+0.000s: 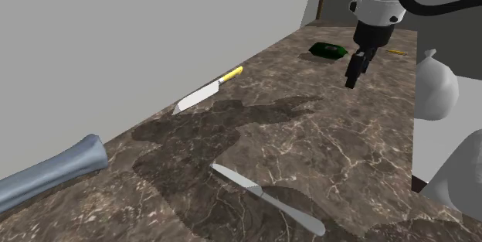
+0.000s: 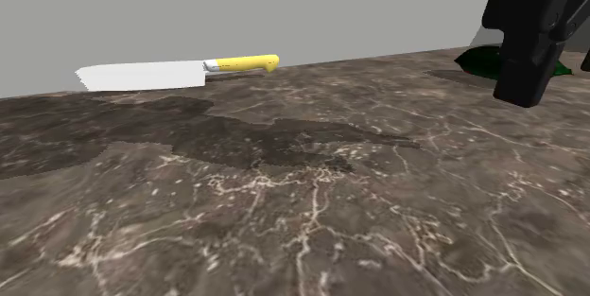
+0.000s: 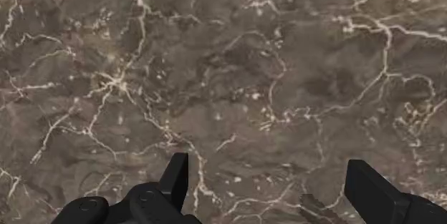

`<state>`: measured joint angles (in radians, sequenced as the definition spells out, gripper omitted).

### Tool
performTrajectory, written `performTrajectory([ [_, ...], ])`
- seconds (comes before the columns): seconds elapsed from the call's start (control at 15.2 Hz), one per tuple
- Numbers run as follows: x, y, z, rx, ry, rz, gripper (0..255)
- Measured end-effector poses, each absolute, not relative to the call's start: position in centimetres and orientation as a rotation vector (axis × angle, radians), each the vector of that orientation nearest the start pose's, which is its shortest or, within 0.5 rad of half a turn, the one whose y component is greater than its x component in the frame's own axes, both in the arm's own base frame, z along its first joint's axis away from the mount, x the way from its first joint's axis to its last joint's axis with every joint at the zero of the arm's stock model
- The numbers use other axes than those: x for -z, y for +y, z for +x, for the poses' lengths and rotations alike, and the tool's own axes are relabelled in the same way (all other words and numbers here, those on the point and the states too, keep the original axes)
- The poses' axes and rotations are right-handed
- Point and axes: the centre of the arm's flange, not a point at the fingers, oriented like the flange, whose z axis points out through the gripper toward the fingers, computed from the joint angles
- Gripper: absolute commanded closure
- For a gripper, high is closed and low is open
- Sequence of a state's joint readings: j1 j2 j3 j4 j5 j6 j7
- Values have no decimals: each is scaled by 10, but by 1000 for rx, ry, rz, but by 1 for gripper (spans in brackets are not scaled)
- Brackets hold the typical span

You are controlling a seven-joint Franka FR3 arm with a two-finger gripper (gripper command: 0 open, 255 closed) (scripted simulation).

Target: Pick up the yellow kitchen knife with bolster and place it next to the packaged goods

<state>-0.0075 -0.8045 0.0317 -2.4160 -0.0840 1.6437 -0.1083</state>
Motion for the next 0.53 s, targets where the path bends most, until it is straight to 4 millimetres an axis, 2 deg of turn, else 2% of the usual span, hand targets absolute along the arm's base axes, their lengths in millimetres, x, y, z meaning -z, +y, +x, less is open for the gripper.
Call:
performTrajectory([
  [0.07,-575,2,308,44,-208,-3243,0],
  [0.26,-573,26,314,36,-74,-3239,0],
  [0.53,-567,72,332,20,184,-3214,0],
])
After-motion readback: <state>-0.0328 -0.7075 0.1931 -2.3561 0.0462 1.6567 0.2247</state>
